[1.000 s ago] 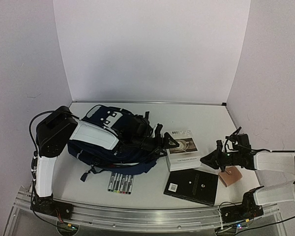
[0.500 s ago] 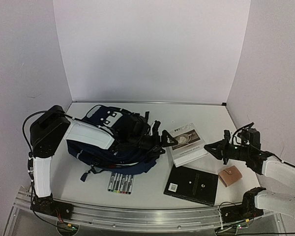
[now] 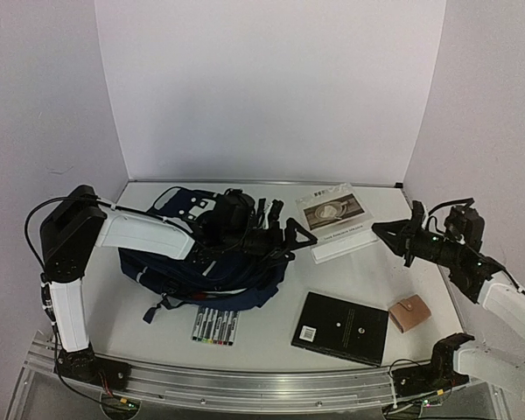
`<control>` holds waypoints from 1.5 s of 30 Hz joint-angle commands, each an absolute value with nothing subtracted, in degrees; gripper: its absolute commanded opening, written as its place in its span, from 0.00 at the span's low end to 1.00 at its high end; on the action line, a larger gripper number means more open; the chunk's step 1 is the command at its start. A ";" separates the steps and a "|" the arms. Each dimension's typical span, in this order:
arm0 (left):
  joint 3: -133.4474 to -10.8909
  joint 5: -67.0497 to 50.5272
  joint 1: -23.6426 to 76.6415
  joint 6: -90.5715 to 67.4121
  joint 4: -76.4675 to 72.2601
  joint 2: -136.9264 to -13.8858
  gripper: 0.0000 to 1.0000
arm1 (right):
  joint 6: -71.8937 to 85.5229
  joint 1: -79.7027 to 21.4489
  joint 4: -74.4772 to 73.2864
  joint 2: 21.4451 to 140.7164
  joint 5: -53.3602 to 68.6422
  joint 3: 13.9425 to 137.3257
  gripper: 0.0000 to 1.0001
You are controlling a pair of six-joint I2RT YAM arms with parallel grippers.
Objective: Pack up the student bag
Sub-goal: Pick up the book from the center of the board.
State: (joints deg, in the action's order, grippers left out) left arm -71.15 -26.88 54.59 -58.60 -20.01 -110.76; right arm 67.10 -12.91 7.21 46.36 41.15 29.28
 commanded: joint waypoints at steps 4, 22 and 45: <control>-79.43 -30.71 54.58 -60.86 -27.10 -112.54 1.00 | 70.75 -13.07 17.33 44.79 40.77 32.67 0.00; -83.63 -32.84 54.59 -64.87 -35.31 -115.68 1.00 | 79.65 -13.08 31.38 42.31 41.73 27.42 0.00; -81.31 -29.12 54.12 -60.56 -42.34 -111.10 0.64 | 74.56 -13.06 32.36 46.26 47.44 24.46 0.00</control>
State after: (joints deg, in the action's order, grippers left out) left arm -80.79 -28.49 53.58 -62.11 -37.00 -115.68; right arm 76.91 -12.86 29.56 45.54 44.07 23.55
